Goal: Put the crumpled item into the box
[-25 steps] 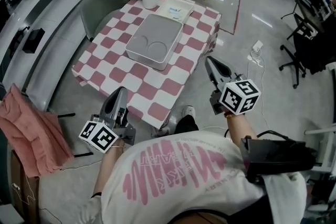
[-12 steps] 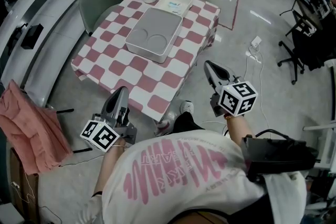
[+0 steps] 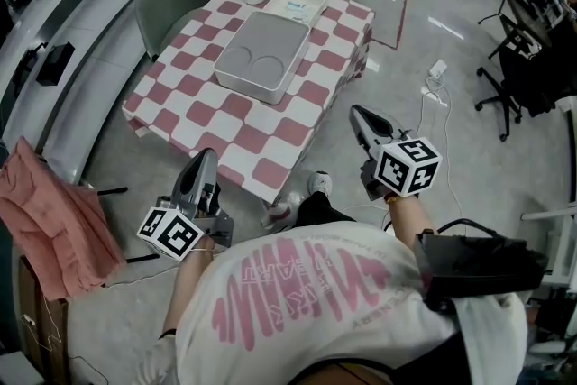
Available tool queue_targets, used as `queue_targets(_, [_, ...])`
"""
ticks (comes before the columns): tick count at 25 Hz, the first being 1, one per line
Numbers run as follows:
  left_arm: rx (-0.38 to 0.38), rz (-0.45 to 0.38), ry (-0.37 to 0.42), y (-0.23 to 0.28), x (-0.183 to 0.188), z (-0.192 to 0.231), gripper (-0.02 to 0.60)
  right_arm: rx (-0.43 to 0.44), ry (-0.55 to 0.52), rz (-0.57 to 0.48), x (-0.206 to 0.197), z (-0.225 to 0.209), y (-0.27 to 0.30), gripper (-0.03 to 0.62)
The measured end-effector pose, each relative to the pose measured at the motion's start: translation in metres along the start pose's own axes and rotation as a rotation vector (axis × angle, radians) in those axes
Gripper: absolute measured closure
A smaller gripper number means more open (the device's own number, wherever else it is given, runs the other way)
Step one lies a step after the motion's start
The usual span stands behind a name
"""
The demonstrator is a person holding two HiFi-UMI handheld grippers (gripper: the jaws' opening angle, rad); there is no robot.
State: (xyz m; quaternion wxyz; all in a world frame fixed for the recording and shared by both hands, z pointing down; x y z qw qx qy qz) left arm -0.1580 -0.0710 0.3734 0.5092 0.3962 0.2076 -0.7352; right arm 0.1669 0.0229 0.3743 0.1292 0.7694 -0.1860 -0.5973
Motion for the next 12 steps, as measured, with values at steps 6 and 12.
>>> queue_targets(6, [-0.008,0.004,-0.004,-0.002,-0.002,-0.005,0.574,0.008,-0.018,0.017,-0.004,0.007,-0.005,0.588])
queue_targets(12, [-0.017,0.001,-0.001,-0.003,-0.006,-0.009,0.574,0.003,-0.023,0.021,-0.01,0.007,-0.011,0.588])
Point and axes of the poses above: the fingertips, and each gripper's own axes: y forward along the fingers, z to its left, x out of its top, the point moved 5 cm from there along -y, backward along the fingers, and after that the axes turned 10 degrees about z, right-handed, at the moved point
